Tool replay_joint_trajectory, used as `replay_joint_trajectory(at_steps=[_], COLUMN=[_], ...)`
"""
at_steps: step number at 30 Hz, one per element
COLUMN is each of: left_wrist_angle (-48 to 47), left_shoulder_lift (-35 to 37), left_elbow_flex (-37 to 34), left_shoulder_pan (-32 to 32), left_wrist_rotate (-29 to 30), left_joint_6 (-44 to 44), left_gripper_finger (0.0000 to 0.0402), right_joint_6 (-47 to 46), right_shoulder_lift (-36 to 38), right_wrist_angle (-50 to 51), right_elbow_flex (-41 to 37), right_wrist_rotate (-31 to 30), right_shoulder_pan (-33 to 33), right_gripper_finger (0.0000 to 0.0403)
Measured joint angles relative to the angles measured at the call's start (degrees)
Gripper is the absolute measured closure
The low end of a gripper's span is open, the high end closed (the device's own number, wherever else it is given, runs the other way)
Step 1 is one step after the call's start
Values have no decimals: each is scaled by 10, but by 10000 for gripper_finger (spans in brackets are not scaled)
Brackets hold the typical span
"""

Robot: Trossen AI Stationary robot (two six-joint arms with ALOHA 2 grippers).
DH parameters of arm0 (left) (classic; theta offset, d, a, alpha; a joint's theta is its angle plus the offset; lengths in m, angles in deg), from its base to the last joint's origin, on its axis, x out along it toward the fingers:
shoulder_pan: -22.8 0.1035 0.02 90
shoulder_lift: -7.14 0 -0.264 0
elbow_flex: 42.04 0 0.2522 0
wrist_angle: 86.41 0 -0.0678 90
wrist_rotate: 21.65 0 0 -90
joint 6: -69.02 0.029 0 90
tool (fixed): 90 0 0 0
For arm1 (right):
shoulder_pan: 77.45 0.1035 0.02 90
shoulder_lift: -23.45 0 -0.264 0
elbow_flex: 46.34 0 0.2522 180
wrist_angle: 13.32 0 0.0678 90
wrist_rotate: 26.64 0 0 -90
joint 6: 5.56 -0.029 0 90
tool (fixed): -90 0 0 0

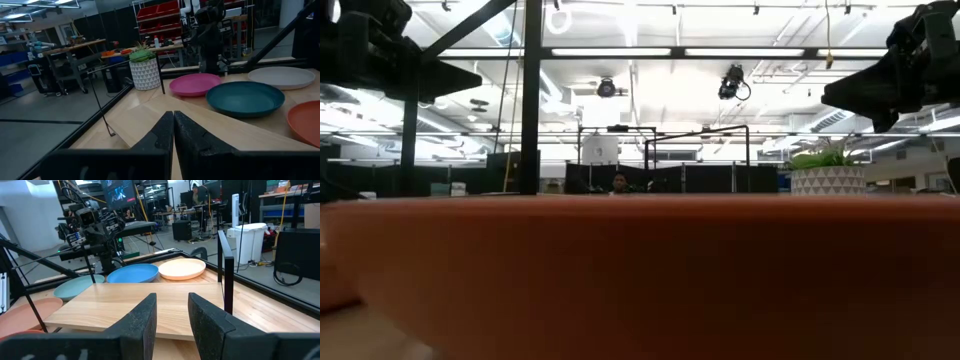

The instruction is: Place and stack plates onto a shelf

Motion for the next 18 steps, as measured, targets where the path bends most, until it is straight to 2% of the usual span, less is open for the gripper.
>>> replay_joint_trajectory(at_steps=[15, 18], left_wrist_angle=[1, 3], left_shoulder_lift=[0, 0], left_elbow_flex=[0, 0], left_shoulder_pan=[0, 0], left_wrist_rotate=[0, -9], left_joint_6=[-2, -60], left_gripper_finger=[382, 382], right_joint_6=[1, 15], right_shoulder_lift=[0, 0], right_wrist_angle=[0, 0], right_elbow_flex=[0, 0], right_wrist_rotate=[0, 0], right_shoulder_pan=[0, 0], right_gripper_finger=[284, 284])
